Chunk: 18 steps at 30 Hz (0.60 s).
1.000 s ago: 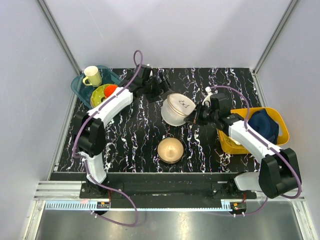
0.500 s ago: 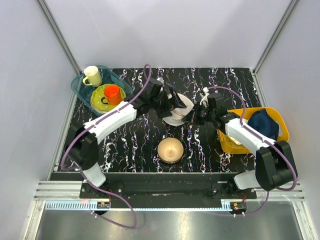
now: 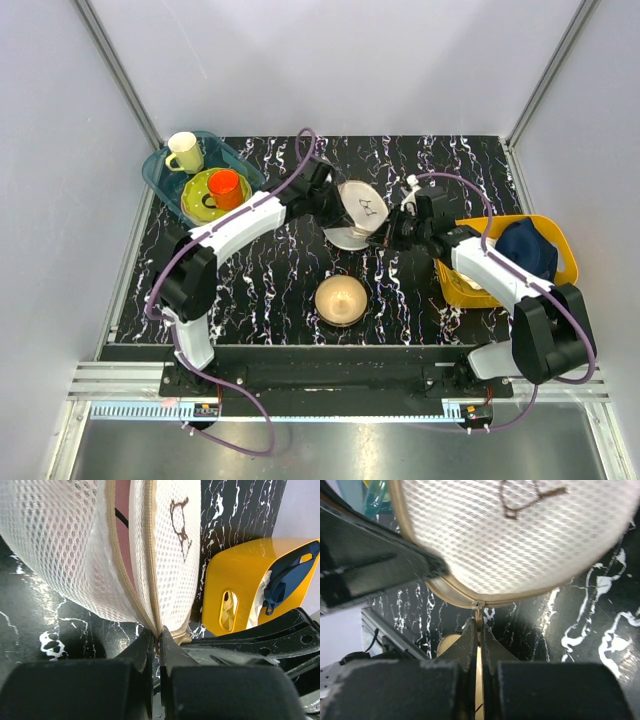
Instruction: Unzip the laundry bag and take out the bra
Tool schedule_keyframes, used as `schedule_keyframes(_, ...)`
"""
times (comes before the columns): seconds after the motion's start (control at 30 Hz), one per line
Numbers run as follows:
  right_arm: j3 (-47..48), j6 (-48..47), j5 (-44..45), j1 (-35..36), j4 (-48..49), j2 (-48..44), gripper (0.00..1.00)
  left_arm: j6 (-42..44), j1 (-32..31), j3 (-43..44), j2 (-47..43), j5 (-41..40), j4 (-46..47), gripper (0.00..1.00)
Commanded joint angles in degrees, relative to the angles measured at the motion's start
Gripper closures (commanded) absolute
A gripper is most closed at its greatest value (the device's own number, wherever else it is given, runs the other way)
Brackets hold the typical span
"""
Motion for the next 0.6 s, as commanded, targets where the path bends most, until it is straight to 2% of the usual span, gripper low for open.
schedule_keyframes(0.0,-1.3,-6.0,7.0,-1.1,-4.2,-5.5,1.00,5.3,4.2,2.4,-6.6,-1.7,-1.3,1.00)
schedule_keyframes(0.13,-2.4,-6.6,7.9,-1.4,-5.8,-7.5,1.00,7.3,7.9,4.2,-5.9,0.1,-2.1,1.00)
schedule_keyframes(0.23,-1.2,-4.0,6.5,0.1,-5.5,-10.0,1.00,8.2,9.2,9.0,-1.2,1.9,-3.2,1.00)
schedule_keyframes(0.4,1.0,-2.6,5.7,2.3,-5.1,-10.0,1.00,8.8,9.0,24.0,9.4,3.6,-7.8,1.00)
schedule_keyframes(0.43,0.9,-2.4,5.6,2.3,-4.9,-9.8,1.00,9.1,8.9,25.1,10.4,4.2,-8.6,0.93)
schedule_keyframes(0.47,0.9,-2.4,5.7,2.3,-4.7,-9.6,1.00,9.5,8.5,25.6,10.4,4.2,-9.0,0.79)
schedule_keyframes(0.5,0.7,-2.2,5.8,2.3,-4.6,-9.4,1.00,10.0,8.3,24.8,9.7,3.9,-9.1,0.42)
schedule_keyframes(0.53,0.7,-1.9,5.7,2.3,-4.2,-9.0,1.00,10.6,8.2,23.8,7.7,3.1,-9.4,0.28)
schedule_keyframes(0.57,0.7,-1.7,5.4,2.3,-3.8,-8.5,1.00,10.6,8.0,22.7,6.1,2.8,-9.4,0.21)
